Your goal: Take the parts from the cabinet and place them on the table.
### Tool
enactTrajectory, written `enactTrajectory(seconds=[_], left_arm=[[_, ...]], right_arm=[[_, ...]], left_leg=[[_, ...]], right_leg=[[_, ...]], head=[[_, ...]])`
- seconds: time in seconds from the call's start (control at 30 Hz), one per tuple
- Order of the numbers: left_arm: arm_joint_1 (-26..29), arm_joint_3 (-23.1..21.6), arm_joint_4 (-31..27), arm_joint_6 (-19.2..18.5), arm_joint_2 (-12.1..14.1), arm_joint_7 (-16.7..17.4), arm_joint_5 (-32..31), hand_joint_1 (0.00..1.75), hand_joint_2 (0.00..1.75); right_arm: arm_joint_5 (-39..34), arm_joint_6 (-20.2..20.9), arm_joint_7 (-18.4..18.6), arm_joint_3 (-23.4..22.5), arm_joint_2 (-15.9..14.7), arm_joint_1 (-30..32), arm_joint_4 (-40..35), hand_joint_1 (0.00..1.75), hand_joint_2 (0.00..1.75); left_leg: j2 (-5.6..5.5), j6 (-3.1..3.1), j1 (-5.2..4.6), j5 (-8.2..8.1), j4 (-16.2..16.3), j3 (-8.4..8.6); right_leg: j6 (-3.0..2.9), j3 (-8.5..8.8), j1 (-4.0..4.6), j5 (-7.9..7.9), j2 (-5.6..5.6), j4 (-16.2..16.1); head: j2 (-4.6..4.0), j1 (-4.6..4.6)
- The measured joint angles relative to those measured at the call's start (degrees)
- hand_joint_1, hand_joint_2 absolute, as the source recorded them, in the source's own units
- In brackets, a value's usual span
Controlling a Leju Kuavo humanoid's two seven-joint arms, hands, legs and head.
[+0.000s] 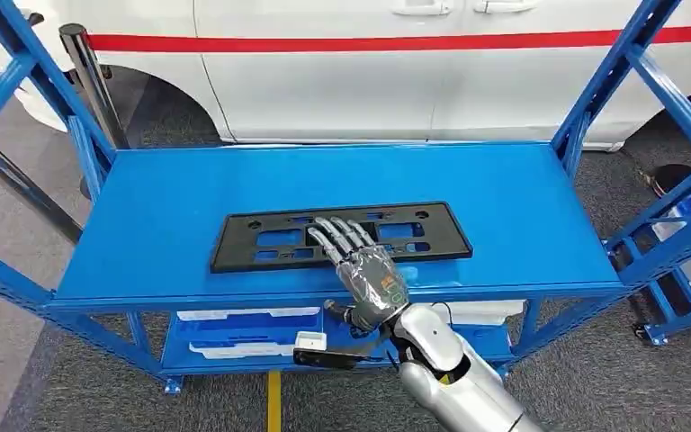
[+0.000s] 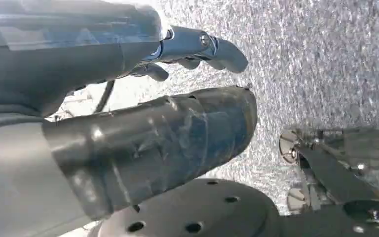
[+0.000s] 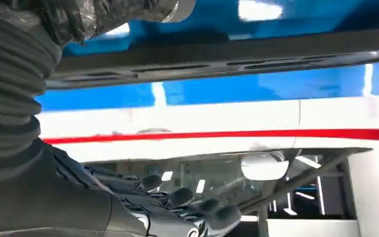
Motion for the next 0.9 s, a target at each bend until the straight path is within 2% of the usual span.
enactTrajectory(seconds=[0.03, 0.07, 0.1, 0.13, 0.17, 0.2, 0.23, 0.27, 0.3, 0.37, 0.4, 0.43, 0.47, 0.5, 0.57, 0.6, 0.63, 0.67, 0.73, 0.77, 0.8, 0.83, 0.9], left_arm=[[-0.1, 0.0, 0.0, 0.0, 0.0, 0.1, -0.1, 0.0, 0.0], [-0.2, 0.0, 0.0, -0.1, 0.0, 0.2, -0.2, 0.0, 0.0], [-0.2, 0.0, 0.0, -0.1, 0.0, 0.3, -0.2, 0.0, 0.0], [-0.2, 0.0, 0.0, -0.1, 0.0, 0.3, -0.3, 0.0, 0.0], [-0.2, 0.0, 0.0, -0.1, 0.0, 0.4, -0.5, 0.0, 0.0], [-0.2, 0.0, 0.0, -0.1, 0.0, 0.5, -0.7, 0.0, 0.0], [-0.3, 0.0, 0.0, -0.2, 0.0, 0.5, -0.7, 0.0, 0.0], [-0.3, 0.0, 0.0, -0.2, 0.0, 0.5, -0.7, 0.0, 0.0], [-0.5, 0.0, 0.0, -0.3, 0.0, 0.5, -0.7, 0.0, 0.0], [-0.6, 0.0, 0.0, -0.4, 0.0, 0.6, -0.9, 0.0, 0.0], [-0.7, 0.1, 0.0, -0.5, 0.0, 0.6, -1.0, 0.0, 0.0], [-0.7, 0.2, 0.0, -0.5, 0.0, 0.6, -1.2, 0.0, 0.0], [-0.7, 0.2, 0.0, -0.5, 0.0, 0.6, -1.3, 0.0, 0.0], [-0.6, 0.3, 0.0, -0.5, 0.0, 0.7, -1.4, 0.0, 0.0], [-0.6, 0.4, 0.0, -0.5, -0.1, 0.7, -1.6, 0.0, 0.0], [-0.6, 0.4, 0.0, -0.6, -0.1, 0.7, -1.8, 0.0, 0.0], [-0.5, 0.5, 0.0, -0.6, -0.1, 0.7, -1.9, 0.0, 0.0], [-0.5, 0.7, 0.0, -0.6, -0.1, 0.7, -2.1, 0.0, 0.0], [-0.5, 1.0, 0.0, -0.6, 0.0, 0.7, -2.5, 0.0, 0.0], [-0.6, 1.3, 0.0, -0.7, 0.0, 0.7, -2.6, 0.0, 0.0], [-0.6, 1.4, 0.0, -0.7, 0.0, 0.7, -2.7, 0.0, 0.0], [-0.6, 1.4, 0.0, -0.7, 0.0, 0.7, -2.7, 0.0, 0.0], [-0.7, 1.5, 0.0, -0.7, 0.0, 0.7, -2.8, 0.0, 0.0]], right_arm=[[0.5, 0.0, 0.3, 0.3, -0.1, -0.4, 0.9, 0.0, 1.75], [0.9, 0.2, 0.5, 0.6, -0.2, -0.5, 1.7, 0.0, 1.75], [1.2, 0.4, 0.6, 0.9, -0.3, -0.6, 2.5, 0.0, 1.75], [1.5, 0.7, 0.9, 1.2, -0.4, -0.8, 3.1, 0.0, 1.75], [1.8, 1.1, 0.9, 1.5, -0.5, -1.4, 3.8, 0.0, 1.75], [1.9, 1.4, 1.0, 1.8, -0.5, -2.2, 4.7, 0.0, 1.75], [2.0, 1.8, 1.0, 2.1, -0.5, -2.9, 5.7, 0.0, 1.75], [2.0, 2.1, 1.1, 2.2, -0.5, -3.4, 6.4, 0.0, 1.75], [2.0, 2.3, 1.2, 2.4, -0.5, -3.9, 7.1, 0.0, 1.75], [1.9, 3.1, 1.4, 3.2, -0.5, -4.9, 9.4, 0.0, 1.75], [1.7, 3.7, 1.5, 3.5, -0.5, -5.4, 10.6, 0.0, 1.75], [1.3, 4.1, 1.7, 3.5, -0.5, -5.8, 11.6, 0.0, 1.75], [1.0, 4.3, 1.7, 3.5, -0.5, -6.2, 12.3, 0.0, 1.75], [0.7, 4.5, 1.8, 3.5, -0.5, -6.6, 12.9, 0.0, 1.75], [0.0, 4.7, 2.2, 3.6, -0.5, -7.2, 14.6, 0.0, 1.75], [-0.3, 4.8, 2.4, 3.6, -0.5, -7.6, 15.5, 0.0, 1.75], [-0.8, 4.7, 2.6, 3.5, -0.5, -8.1, 17.0, 0.0, 1.75], [-1.0, 4.5, 2.6, 3.3, -0.4, -8.6, 18.4, 0.0, 1.75], [-1.6, 4.2, 2.0, 2.7, 0.0, -9.5, 21.3, 0.0, 1.75], [-1.6, 4.2, 1.8, 2.4, 0.1, -9.9, 22.4, 0.0, 1.75], [-1.7, 4.2, 1.7, 2.2, 0.2, -10.3, 23.6, 0.0, 1.75], [-1.7, 4.2, 1.7, 2.0, 0.3, -10.6, 24.6, 0.0, 1.75], [-1.7, 4.1, 1.8, 1.4, 0.5, -10.9, 26.3, 0.0, 1.75]], left_leg=[[0.01, 0.05, -0.05, -0.04, 0.0, 0.0], [0.0, 0.12, -0.06, -0.09, 0.1, -0.02], [-0.03, 0.16, -0.06, -0.13, 0.1, 0.01], [-0.11, 0.12, -0.05, -0.25, 0.2, 0.11], [-0.13, 0.06, -0.05, -0.42, 0.3, 0.24], [-0.13, -0.07, -0.05, -0.62, 0.5, 0.39], [-0.13, -0.28, -0.05, -0.95, 0.7, 0.49], [-0.17, -0.55, -0.31, -1.13, 0.8, 0.25], [-0.24, -0.81, -0.37, -1.2, 1.1, -0.1], [-0.17, -1.38, -0.23, -0.96, 0.8, -0.2], [-0.17, -1.74, -0.25, -1.06, 0.8, -0.16], [-0.1, -2.07, -0.05, -1.81, 1.5, -0.42], [-0.1, -2.27, -0.09, -2.96, 3.3, -1.14], [-0.12, -2.37, -0.06, -4.88, 6.7, -2.84], [-0.11, -2.55, -0.01, -8.4, 15.4, -7.38], [-0.11, -2.63, 0.02, -8.6, 18.1, -8.99], [-0.1, -2.6, 0.03, -7.42, 17.8, -9.12], [-0.1, -2.55, 0.03, -4.96, 14.8, -7.88], [-0.07, -2.24, 0.08, 0.29, 5.2, -3.44], [-0.05, -1.95, 0.06, 0.2, 2.3, -2.08], [-0.15, -1.77, -0.14, -0.14, 1.3, -1.47], [-0.12, -1.63, -0.18, -0.11, 1.3, -1.52], [0.02, -0.95, -0.2, 0.12, 1.1, -1.39]], right_leg=[[0.16, -2.19, -0.12, -1.84, -0.02, 4.5], [0.3, -4.23, -0.19, -3.01, -0.03, 8.4], [0.38, -5.22, -0.25, -2.69, -0.03, 9.9], [0.4, -4.83, -0.36, -1.05, -0.03, 8.6], [0.32, -3.39, -0.46, 1.45, -0.04, 5.2], [0.17, -0.85, -0.51, 4.58, -0.06, -0.4], [0.0, 1.47, -0.52, 6.71, -0.08, -5.6], [-0.16, 2.05, -0.28, 5.59, -0.05, -6.4], [-0.38, 2.21, -0.04, 5.54, 0.07, -7.4], [-0.76, 1.86, 0.02, 5.61, 0.19, -7.2], [-1.12, 1.96, -0.11, 5.82, 0.26, -7.5], [-1.45, 2.29, -0.38, 6.01, 0.13, -7.9], [-1.64, 2.38, -0.36, 5.93, 0.11, -7.9], [-2.05, 2.39, -0.33, 5.85, 0.01, -7.9], [-2.27, 2.42, -0.17, 5.74, -0.19, -7.9], [-2.32, 2.44, -0.14, 5.71, -0.21, -7.9], [-2.29, 2.53, -0.14, 5.66, -0.19, -7.8], [-2.28, 2.67, -0.15, 5.59, -0.14, -7.8], [-2.03, 3.12, -0.18, 5.37, 0.01, -7.7], [-1.79, 3.16, 0.0, 5.23, 0.09, -7.7], [-1.42, 3.02, 0.28, 5.1, 0.34, -7.5], [-1.05, 3.08, 0.21, 5.34, 0.44, -7.8], [-0.37, 3.24, 0.18, 5.57, 0.61, -8.2]], head=[[0.0, -0.02], [0.0, 0.02], [0.0, 0.0], [0.0, 0.02], [0.0, -0.02], [0.0, 0.0], [0.0, 0.02], [0.0, 0.02], [0.0, -0.02], [0.0, -0.04], [0.0, 0.0], [0.0, -0.07], [0.0, -0.02], [0.0, -0.09], [0.0, -0.07], [0.0, -0.07], [0.0, -0.09], [0.0, -0.07], [0.0, -0.09], [0.0, -0.04], [0.0, -0.04], [0.0, -0.02], [0.0, -0.04]])
